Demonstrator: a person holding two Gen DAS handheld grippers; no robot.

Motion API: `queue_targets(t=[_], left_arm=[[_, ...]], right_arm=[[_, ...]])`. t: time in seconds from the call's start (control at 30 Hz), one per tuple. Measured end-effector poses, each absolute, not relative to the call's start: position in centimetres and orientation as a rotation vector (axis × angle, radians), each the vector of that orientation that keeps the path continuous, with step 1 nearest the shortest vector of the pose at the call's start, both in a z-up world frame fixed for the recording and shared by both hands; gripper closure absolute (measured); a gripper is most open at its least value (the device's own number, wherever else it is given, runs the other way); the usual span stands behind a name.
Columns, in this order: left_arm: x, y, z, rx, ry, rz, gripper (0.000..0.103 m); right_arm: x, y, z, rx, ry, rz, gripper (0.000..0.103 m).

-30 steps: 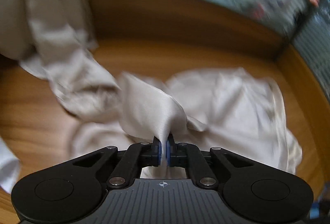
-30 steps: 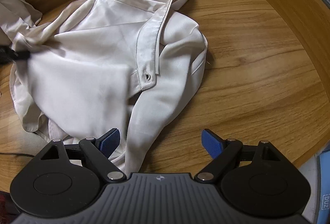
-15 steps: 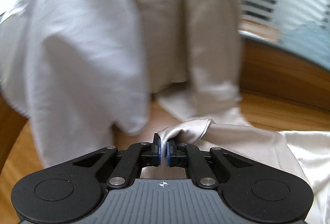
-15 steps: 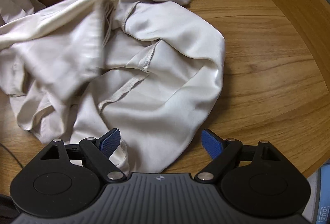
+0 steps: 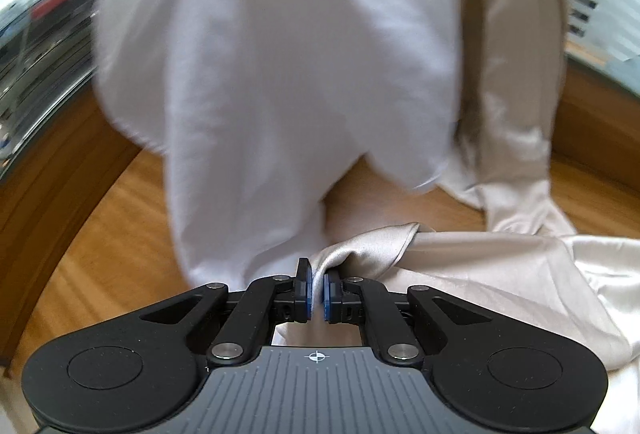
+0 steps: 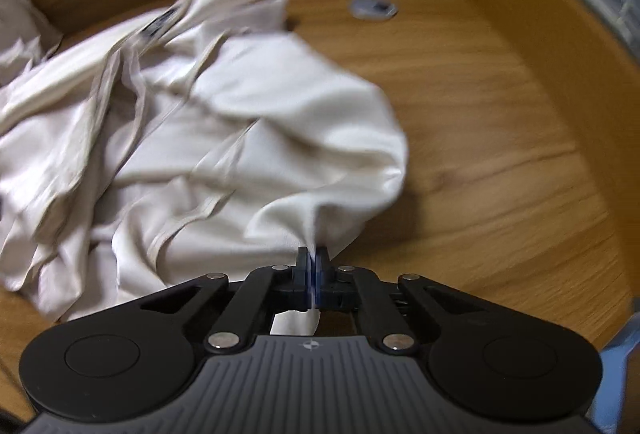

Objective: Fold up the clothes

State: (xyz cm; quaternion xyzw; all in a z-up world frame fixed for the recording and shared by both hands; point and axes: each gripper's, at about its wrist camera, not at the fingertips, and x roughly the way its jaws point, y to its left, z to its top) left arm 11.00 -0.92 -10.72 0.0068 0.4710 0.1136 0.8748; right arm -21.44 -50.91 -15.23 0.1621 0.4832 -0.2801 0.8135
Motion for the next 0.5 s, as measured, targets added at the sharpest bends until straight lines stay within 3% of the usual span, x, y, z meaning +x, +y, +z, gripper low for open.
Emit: queue_targets(t=[0.23,0.3,0.43,0.5], left_arm=[[8.1,1.6,-12.2,-0.099,1.053,0.19,0.091],[7.3,1.6,-12.1,-0.129,1.043,0.145,0.083],[6.2,0.3,-11.3,-0.129,1.015,0.049,0.078],[5.8,-0.6,-10.8,-0.138,1.001,0.006,0.069]], right_arm=[[-21.6,-54.3,-9.1,0.277,0.903,-0.624,0.101],[-21.0,-54.1,-7.3,0.278,0.873,-0.577,0.101],[-18.3,-50.9,-5.3,0.269,0.848,-0.423,0.101],[-16.7,-48.7,-4.9,0.271,0.844,-0.337,0.101]])
